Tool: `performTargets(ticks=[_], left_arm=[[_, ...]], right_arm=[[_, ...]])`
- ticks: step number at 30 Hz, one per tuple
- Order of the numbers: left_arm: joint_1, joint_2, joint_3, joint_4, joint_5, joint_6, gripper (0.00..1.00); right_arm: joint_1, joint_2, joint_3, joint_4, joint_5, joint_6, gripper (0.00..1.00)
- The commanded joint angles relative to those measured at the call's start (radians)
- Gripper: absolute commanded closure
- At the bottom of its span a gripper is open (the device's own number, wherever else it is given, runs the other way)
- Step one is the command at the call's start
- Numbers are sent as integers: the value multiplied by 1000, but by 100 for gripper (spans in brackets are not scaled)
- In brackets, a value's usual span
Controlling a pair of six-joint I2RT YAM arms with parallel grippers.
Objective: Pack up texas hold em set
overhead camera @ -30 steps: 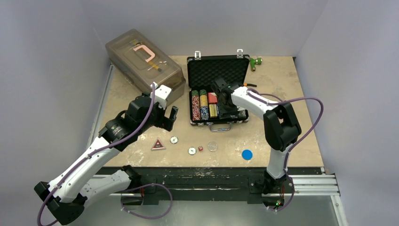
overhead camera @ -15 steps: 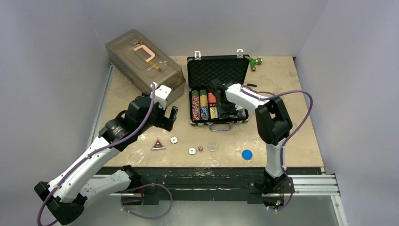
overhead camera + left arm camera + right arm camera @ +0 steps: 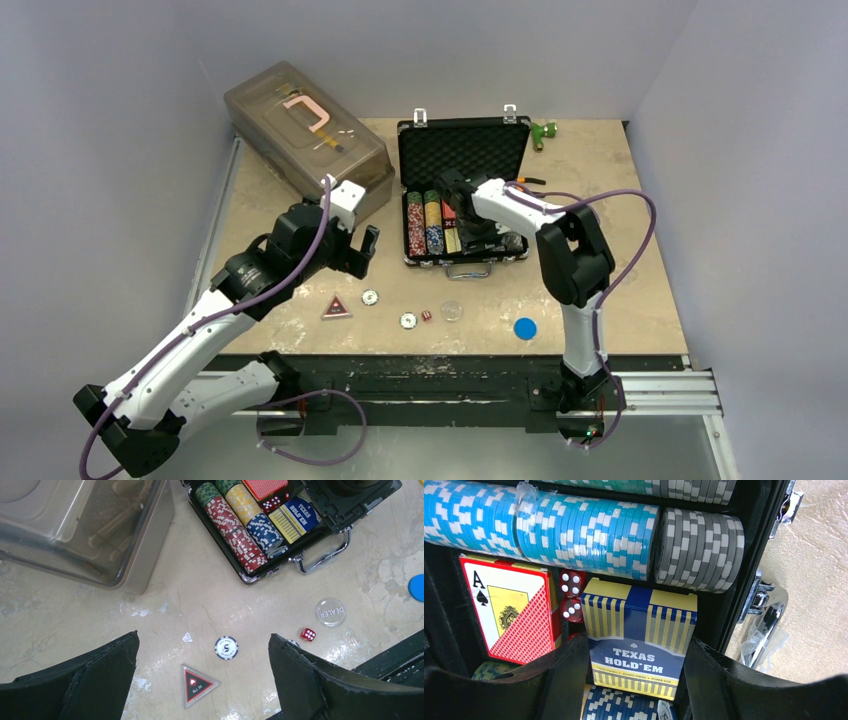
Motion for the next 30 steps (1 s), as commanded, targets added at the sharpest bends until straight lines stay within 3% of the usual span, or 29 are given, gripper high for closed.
performTargets(ticks=[1,8,13,17,21,22,25,30], left_arm=[[-6,4,36,26,7,-14,3],[-6,7,35,26,7,-14,3],[-7,10,36,27,8,-14,3],[-8,15,34,25,8,-15,3],[-11,20,32,24,-6,-13,3],[-12,22,32,22,-9,-11,3],[-12,32,32,24,-6,-11,3],[-12,67,35,21,4,-10,3]], right_arm=[[34,18,50,30,-47,35,52],[45,0,15,104,-95,40,51],[44,-45,-23,135,-90,-26,31],[44,-107,-50,161,-81,-170,17],[42,-212,-114,217,-82,-426,5],[39,-244,-136,240,-70,-558,4],[39,-346,-199,229,-12,-794,1],[15,-530,-410,481,-118,-1318,4]])
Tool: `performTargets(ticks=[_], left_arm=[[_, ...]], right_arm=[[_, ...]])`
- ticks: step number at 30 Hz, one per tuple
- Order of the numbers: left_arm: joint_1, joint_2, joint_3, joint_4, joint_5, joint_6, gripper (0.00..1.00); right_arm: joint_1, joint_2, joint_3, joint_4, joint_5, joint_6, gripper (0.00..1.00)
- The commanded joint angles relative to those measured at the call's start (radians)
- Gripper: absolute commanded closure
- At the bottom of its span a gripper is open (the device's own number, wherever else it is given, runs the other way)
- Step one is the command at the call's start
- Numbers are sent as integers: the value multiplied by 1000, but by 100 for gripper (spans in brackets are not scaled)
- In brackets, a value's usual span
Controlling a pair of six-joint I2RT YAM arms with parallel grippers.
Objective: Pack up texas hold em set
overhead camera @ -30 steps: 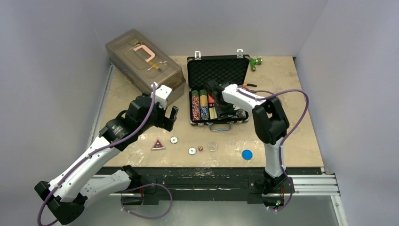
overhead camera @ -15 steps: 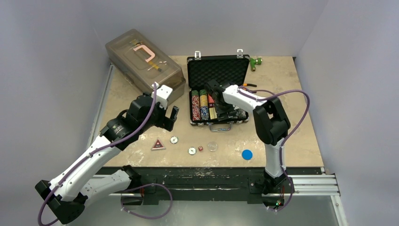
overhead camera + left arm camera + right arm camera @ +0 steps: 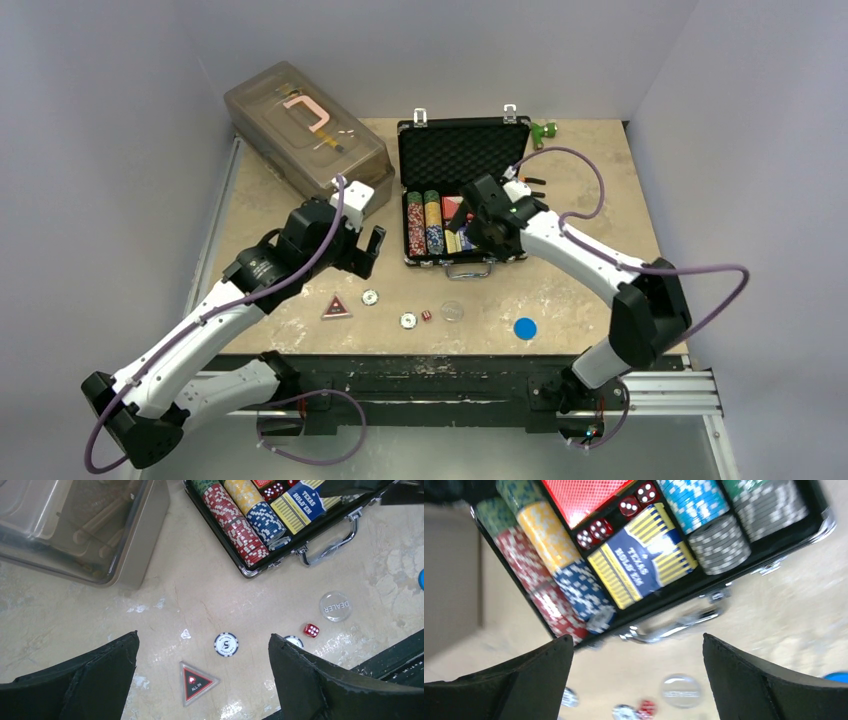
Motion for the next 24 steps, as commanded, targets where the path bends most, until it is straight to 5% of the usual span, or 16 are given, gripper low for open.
performTargets(ticks=[1,8,14,24], left_arm=[[-6,26,34,22,6,-9,3],[-6,23,11,49,1,8,3],[-7,16,-5,55,-46,22,3],[-8,5,-27,81,-76,36,3]], right_arm=[[-35,-115,-112,191,-61,-605,6],[-123,-52,-112,349,-283,-957,19],[-194,56,-80,398,-348,-968,52],[-199,141,-70,418,-346,-977,62]])
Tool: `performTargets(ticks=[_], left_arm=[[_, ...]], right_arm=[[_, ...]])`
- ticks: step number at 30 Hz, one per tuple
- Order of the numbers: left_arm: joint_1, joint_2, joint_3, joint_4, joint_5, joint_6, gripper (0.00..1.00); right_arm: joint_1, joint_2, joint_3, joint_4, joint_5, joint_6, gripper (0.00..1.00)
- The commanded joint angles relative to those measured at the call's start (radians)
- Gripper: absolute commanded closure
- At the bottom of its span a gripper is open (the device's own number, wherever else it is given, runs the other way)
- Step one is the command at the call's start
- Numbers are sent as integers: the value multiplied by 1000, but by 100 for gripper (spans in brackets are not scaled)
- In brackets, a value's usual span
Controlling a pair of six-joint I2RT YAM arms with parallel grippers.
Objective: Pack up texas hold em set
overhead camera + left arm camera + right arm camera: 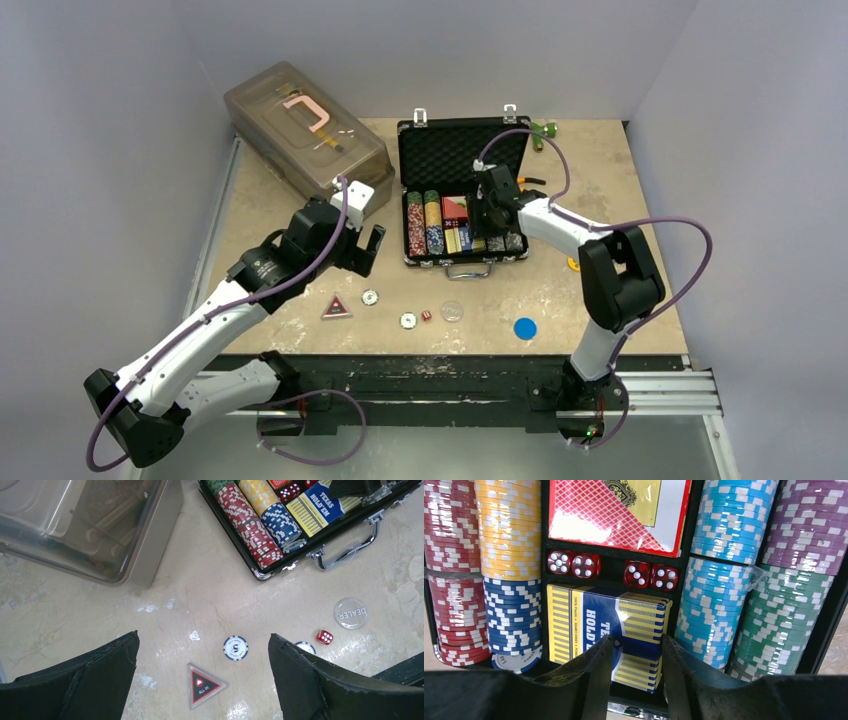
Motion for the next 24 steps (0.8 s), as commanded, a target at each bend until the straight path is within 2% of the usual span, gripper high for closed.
performTargets(ticks=[1,7,9,16,19,24], left_arm=[[-7,-13,-5,51,-29,23,3],[-7,-6,-4,48,-39,25,3],[-7,-5,-4,47,-40,26,3],[-7,0,0,48,-29,25,3],[-7,2,1,45,-29,24,4],[-7,1,0,44,-35,23,4]], right_arm=[[0,3,28,59,-37,-24,63],[-53,1,-25,135,-259,66,79],[-90,-4,-66,180,-349,110,80],[-104,42,-103,214,-407,131,76],[-101,80,-94,187,-319,122,76],[-98,56,-147,195,-283,82,63]])
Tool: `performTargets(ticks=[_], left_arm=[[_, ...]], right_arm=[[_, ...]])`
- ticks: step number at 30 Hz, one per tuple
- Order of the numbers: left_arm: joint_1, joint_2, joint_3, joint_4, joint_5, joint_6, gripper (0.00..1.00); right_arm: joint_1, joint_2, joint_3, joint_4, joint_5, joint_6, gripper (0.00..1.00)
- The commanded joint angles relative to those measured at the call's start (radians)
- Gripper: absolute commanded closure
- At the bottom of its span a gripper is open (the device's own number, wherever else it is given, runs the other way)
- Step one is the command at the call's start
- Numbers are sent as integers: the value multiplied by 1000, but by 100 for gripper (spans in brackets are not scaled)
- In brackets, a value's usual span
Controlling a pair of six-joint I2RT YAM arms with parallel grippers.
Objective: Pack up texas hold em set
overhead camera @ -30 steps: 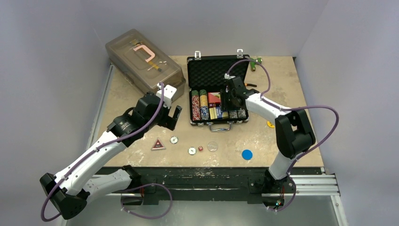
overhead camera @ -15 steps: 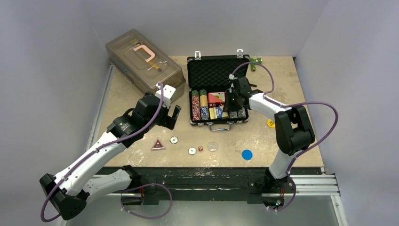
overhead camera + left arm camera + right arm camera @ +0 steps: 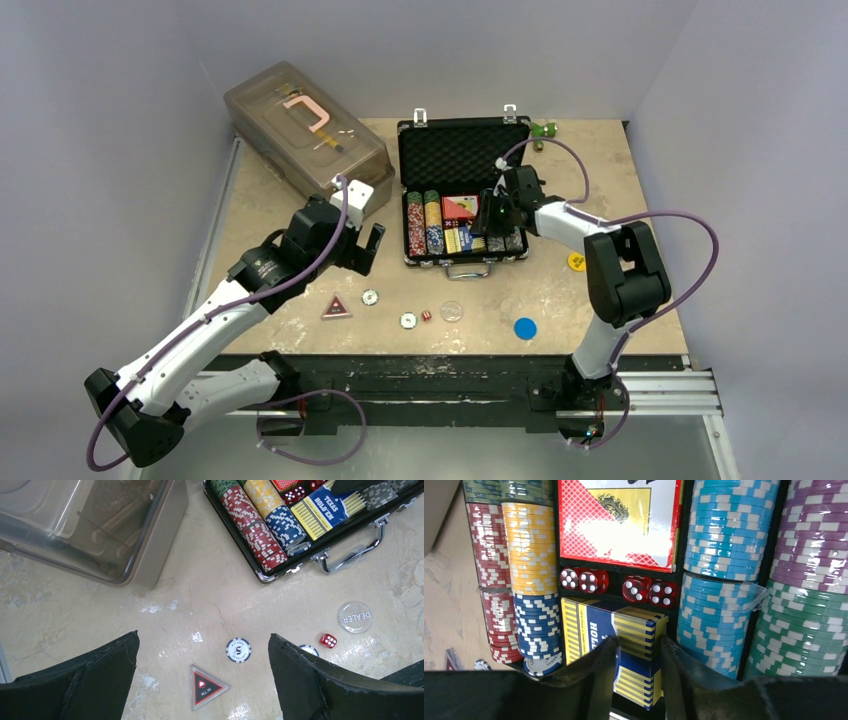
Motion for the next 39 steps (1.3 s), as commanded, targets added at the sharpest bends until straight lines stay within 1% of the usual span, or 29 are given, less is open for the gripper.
performTargets(ticks=[1,4,8,9,12,13,14,15,16,18,19,21,23,29,31,33,35,39], left_arm=[[-7,0,3,36,-12,21,4],[-8,8,5,37,-5,21,4],[-7,8,11,32,-4,21,4],[-7,6,11,29,-5,21,4],[-7,-4,11,31,4,17,4],[-7,-8,11,33,11,15,4],[-7,-12,10,35,18,13,4],[-7,-12,10,39,26,11,4],[-8,-12,9,41,32,10,4],[-7,-14,11,41,50,4,4],[-7,-15,13,43,59,1,4],[-7,-23,11,47,80,-5,4],[-9,-35,7,53,91,-9,4],[-13,-49,1,61,100,-9,4],[-13,-49,3,62,101,-9,4],[-13,-51,3,59,101,-10,4],[-13,-52,2,60,104,-9,4],[-13,-50,1,62,103,-6,4]], right_arm=[[40,18,-54,7,5,-44,60],[82,-36,17,-107,114,-120,49],[146,-77,154,-283,308,-225,31],[152,-80,184,-335,340,-253,28],[158,-88,251,-389,368,-375,23],[165,-87,265,-398,383,-398,17],[175,-88,273,-406,380,-471,3],[187,-92,268,-412,344,-591,1],[209,-102,250,-401,359,-682,1],[257,-114,209,-355,528,-794,1],[264,-104,227,-376,549,-837,1],[263,-69,293,-441,531,-921,1],[266,-38,331,-512,558,-1028,3],[271,-1,339,-581,512,-1234,9],[271,33,354,-607,513,-1275,13],[271,46,364,-612,467,-1314,20],[271,51,372,-607,405,-1345,23],[273,85,401,-640,364,-1373,28]])
